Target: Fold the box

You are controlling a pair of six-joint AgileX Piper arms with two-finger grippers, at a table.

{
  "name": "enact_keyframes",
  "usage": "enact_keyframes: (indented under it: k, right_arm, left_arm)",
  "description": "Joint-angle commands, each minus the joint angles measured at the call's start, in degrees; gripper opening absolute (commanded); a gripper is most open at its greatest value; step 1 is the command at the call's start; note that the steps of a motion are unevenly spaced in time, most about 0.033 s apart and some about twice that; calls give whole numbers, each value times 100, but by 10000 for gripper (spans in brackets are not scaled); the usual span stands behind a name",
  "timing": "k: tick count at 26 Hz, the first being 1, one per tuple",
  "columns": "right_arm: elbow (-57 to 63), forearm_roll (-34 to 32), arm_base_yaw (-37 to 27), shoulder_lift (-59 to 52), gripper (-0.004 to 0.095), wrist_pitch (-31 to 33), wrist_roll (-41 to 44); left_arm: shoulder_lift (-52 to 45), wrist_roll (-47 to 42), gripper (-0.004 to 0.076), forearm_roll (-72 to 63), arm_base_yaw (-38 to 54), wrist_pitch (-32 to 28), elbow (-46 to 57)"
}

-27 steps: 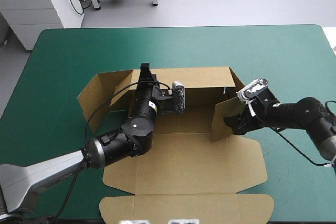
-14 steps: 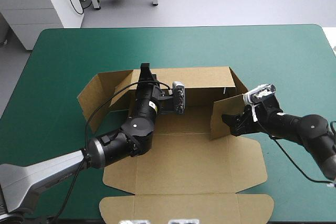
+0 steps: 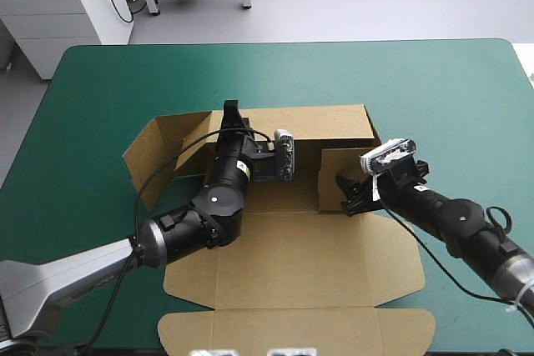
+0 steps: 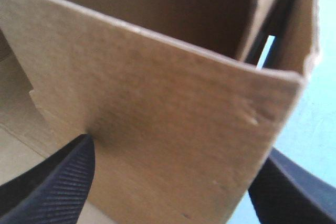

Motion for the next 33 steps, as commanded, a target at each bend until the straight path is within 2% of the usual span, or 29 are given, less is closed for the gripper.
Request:
enact_keyframes:
  k: [1,5,7,8,9,10,11,13,14,20,28,30,33]
  right_arm:
    - [-140,186,412,-27,724,-1049,74]
    - [-140,199,640,157,714,-1503,74]
    - [-183,209,640,313,653,-1587,125]
    - [-193,209,640,360,595,-1628,186]
    - [-206,209,640,360,450,-1628,306]
    - [-206,209,640,334,364,-1640,370]
    - [-206,209,640,293,223,-1657,375]
    - [-206,209,640,182,31,-1671,375]
    - [-206,209,640,82,-11,-1671,375]
    - [-206,282,640,-248,-18,-1661,375]
    - [-206,296,640,-92,-18,-1634,375]
    - [-206,296,640,-26,-18,-1700,375]
    - [-240,296,640,109,-18,-1876,375]
  left_arm:
    - [-218,-87,-8,39,-55,-229,-113]
    - [-218,-87,-8,39,-55,-229,-113]
    - [-218,-87,-8,39,-55,-229,-113]
    - [-218,-87,-8,39,-55,-229,-113]
    - [-218,-87,-8,39,-55,-229,-113]
    - [-218,-87,-8,39,-55,-229,-113]
    - [-218,-87,-8,39,-55,-229,-113]
    - [-218,-87,-8,39,-55,-240,-113]
    - [-218,-87,-8,39,-55,-240,-113]
    - [-218,-87,-8,39,-55,-240,-113]
    - [-218,-139,13,39,-41,-231,-113]
    - [-218,-139,88,59,-41,-314,-113]
    - [-218,-181,277,219,-41,-444,-113]
